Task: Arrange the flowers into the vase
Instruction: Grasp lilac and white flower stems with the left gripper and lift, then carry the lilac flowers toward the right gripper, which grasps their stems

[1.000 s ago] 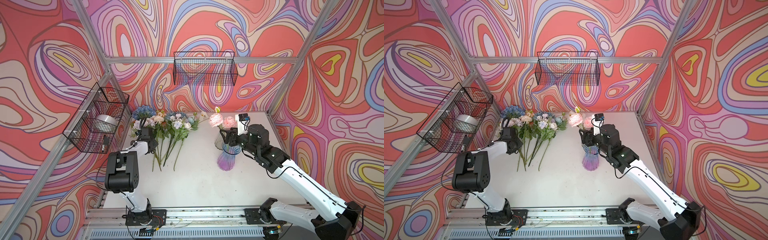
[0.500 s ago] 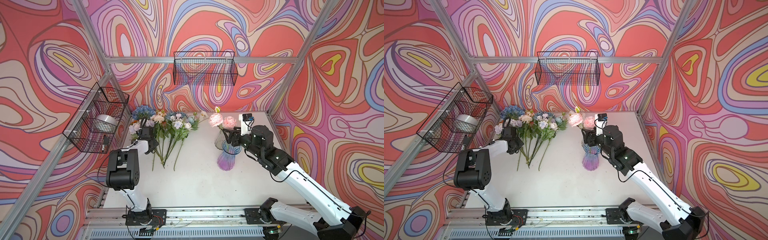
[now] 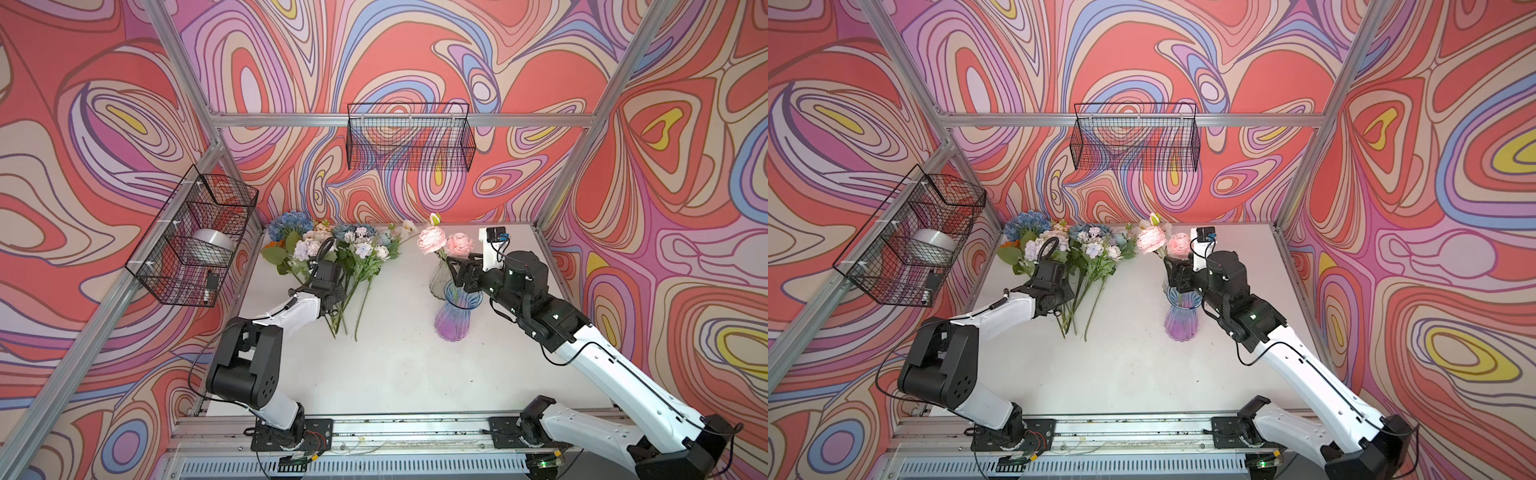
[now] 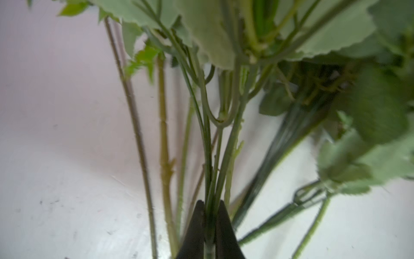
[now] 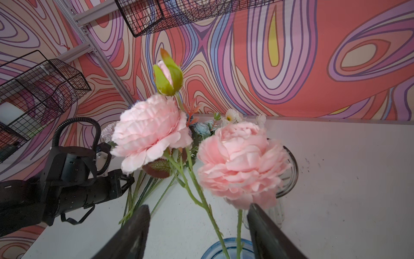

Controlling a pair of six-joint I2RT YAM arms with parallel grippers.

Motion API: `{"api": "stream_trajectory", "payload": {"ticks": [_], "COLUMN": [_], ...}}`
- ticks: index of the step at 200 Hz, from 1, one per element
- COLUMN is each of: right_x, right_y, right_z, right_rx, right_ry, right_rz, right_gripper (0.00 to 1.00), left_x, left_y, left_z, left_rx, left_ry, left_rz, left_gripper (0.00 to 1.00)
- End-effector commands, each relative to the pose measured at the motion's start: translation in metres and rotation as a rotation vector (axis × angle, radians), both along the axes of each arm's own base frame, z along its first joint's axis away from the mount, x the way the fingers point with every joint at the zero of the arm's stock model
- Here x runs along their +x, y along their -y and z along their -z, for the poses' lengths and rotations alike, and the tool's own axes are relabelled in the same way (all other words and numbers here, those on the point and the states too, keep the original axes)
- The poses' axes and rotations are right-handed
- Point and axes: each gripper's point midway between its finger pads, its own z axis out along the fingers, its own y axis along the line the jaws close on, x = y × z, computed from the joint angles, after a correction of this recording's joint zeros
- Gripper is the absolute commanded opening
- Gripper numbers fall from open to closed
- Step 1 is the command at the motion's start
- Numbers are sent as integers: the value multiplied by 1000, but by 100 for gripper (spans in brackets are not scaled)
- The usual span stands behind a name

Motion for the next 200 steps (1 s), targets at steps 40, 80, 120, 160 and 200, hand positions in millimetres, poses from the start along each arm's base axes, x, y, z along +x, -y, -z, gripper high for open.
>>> {"api": "stream_trajectory", "payload": {"ticks": [40,80,120,160,200], "right_x": [0,-3,-4,-6,-21], "right_y": [-3,0,0,-2,-12], "right_z": [-1,-7,-15,-25,-48], "right_rx": [-2,4,2,8,39], "right_ry": [10,26,49,75,122], "right_rz": [-12,-8,-13,-31,-129], "right_gripper": [71,71,71,71,72], "left_x": [14,18,10,7,-15], "left_y": [34,47,30,30,71], "left_z": [-48,-78,-123,-179,-248], "left_rx": [228,200,205,143,-10], "left_ry": [107,216,359,524,769], "left_rz": [146,232,158,170,418], "left_gripper": [0,0,0,0,0]}}
